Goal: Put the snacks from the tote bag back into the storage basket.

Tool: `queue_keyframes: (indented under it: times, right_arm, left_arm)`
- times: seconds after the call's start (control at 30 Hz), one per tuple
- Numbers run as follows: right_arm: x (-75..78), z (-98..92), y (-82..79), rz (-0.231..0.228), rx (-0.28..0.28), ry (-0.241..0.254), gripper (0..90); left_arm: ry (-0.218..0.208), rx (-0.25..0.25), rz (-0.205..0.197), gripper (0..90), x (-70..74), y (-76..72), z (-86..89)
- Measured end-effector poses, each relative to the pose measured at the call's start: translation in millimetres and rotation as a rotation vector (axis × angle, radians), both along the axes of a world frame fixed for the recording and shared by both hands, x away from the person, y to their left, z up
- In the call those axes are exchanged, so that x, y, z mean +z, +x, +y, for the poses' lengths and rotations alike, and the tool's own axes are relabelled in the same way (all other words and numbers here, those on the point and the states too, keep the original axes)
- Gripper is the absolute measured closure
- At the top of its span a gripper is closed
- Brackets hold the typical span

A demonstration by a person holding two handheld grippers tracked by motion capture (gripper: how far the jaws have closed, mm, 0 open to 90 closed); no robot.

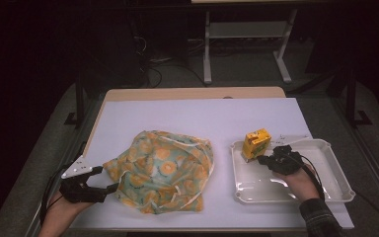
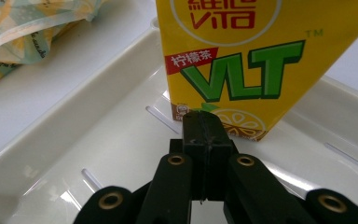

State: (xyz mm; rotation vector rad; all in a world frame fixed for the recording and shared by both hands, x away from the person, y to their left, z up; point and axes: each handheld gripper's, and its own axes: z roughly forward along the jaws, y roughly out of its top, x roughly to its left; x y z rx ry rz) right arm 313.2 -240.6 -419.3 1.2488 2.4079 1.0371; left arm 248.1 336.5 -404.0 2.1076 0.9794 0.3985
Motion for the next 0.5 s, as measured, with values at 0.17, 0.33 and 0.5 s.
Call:
queue_keyframes:
  times: [0.17,0.33,0.5]
  right_arm:
    - [-0.9,3.4,5.2,0.002,0.002,-0.004,89.7]
    - [-1.9,5.3,9.3,0.002,0.005,-0.010,89.7]
    - [-2.1,6.4,11.4,0.011,0.001,-0.013,89.7]
  left_arm:
    - [-0.006,0.003,-0.010,12.9,2.6,-1.4,1.9]
    - [-0.002,0.014,-0.008,12.9,4.8,-3.9,5.8]
    - [-0.010,0.030,-0.007,12.9,3.2,-6.5,11.0]
